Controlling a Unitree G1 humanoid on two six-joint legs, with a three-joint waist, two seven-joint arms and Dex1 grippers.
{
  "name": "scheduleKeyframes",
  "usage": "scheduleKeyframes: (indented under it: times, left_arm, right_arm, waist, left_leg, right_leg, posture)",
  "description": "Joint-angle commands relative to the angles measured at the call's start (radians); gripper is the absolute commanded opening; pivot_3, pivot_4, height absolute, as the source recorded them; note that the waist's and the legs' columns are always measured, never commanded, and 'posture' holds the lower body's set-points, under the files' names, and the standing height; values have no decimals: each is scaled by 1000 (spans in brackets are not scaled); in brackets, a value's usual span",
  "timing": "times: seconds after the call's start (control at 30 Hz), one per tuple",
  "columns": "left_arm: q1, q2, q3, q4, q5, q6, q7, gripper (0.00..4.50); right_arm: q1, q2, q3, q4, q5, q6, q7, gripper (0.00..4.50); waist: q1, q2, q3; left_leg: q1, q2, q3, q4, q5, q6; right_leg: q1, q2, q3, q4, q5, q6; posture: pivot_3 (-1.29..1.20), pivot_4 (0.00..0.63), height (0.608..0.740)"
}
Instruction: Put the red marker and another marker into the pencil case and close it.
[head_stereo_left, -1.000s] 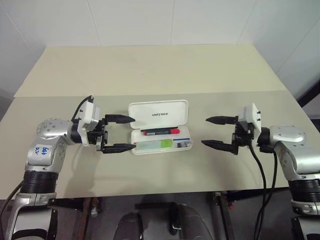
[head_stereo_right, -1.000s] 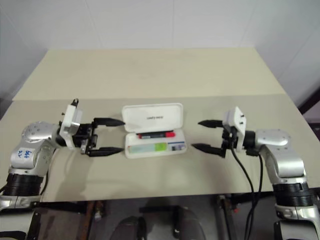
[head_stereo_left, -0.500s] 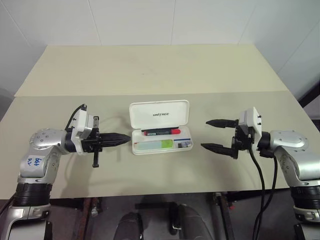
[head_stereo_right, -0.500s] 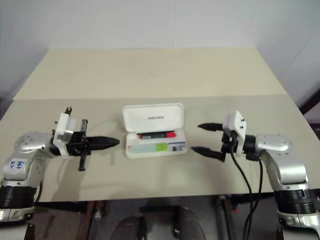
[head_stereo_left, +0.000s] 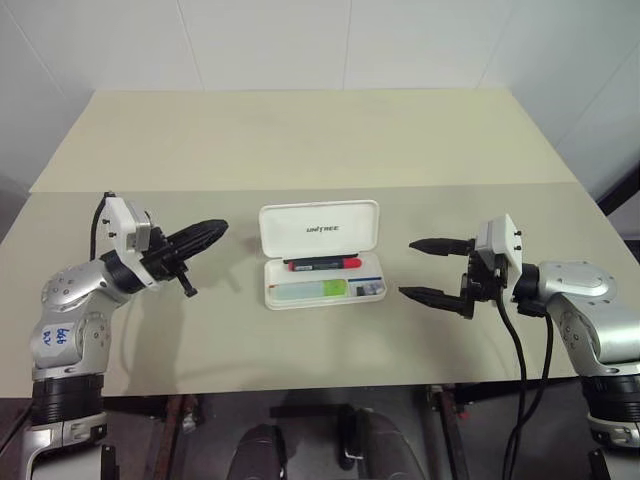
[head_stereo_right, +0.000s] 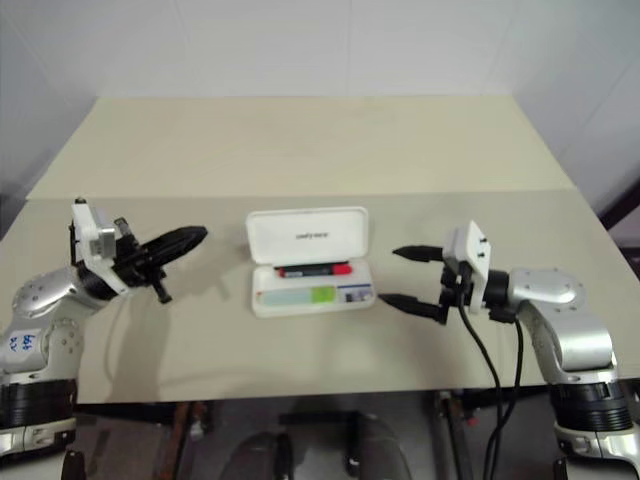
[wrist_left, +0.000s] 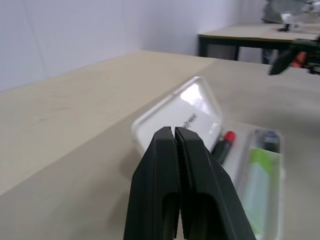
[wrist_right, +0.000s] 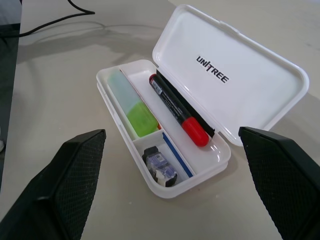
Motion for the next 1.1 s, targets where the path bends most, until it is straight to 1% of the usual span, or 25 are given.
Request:
scheduleKeyframes:
  times: [0.03,0.17,0.3,0.43,0.57,0.83,1.0,1.1]
  left_arm:
    - [-77,-12,-4,129,87,-18,140,26]
    - [-166,-37,-50,250,139,-40,173,26]
    - [-239,-73,-81,328,159,-59,182,26]
    - [-341,-150,-140,443,183,-87,152,26]
    - [-383,-188,-161,501,187,-109,119,26]
    - [-404,-220,-173,521,172,-126,50,26]
    - [-366,-207,-158,442,112,-140,-85,26]
    - [-318,-157,-151,379,78,-128,-200,26]
  right_arm:
    - [-27,6,-13,-13,13,-26,-7,4500]
    - [-35,10,-15,-10,10,-36,-16,4500]
    - [-40,9,-15,-6,8,-46,-21,4500]
    - [-41,13,-19,-4,3,-61,-34,4500]
    - [-35,15,-25,-8,2,-72,-50,4500]
    - [-8,16,-68,-18,20,-90,-87,4500]
    - [34,20,-90,-49,34,-102,-98,4500]
    - [51,21,-96,-60,37,-104,-114,4500]
  waist:
    - [5,0,0]
    - [18,0,0]
    - [24,0,0]
    - [36,0,0]
    - [38,0,0]
    - [36,0,0]
    - [37,0,0]
    - [32,0,0]
  left_leg:
    - [0,0,0,0,0,0]
    - [0,0,1,0,0,1]
    - [-1,-1,2,0,0,1]
    - [-1,-1,4,1,-1,1]
    - [-1,-2,7,1,-1,1]
    - [-1,-1,8,2,-1,1]
    - [-1,-1,8,2,-1,1]
    - [-1,-1,8,2,-1,1]
  right_leg:
    - [0,0,0,0,0,0]
    - [0,1,-3,0,0,1]
    - [0,0,-4,0,1,1]
    - [0,0,-6,0,1,1]
    - [0,1,-6,0,1,2]
    - [0,1,-6,1,1,2]
    - [0,1,-7,1,1,2]
    - [0,1,-6,1,1,2]
  posture:
    - [0,150,740]
    - [0,150,740]
    - [0,150,740]
    - [0,150,740]
    - [0,150,740]
    - [0,150,740]
    - [0,150,740]
    - [0,150,740]
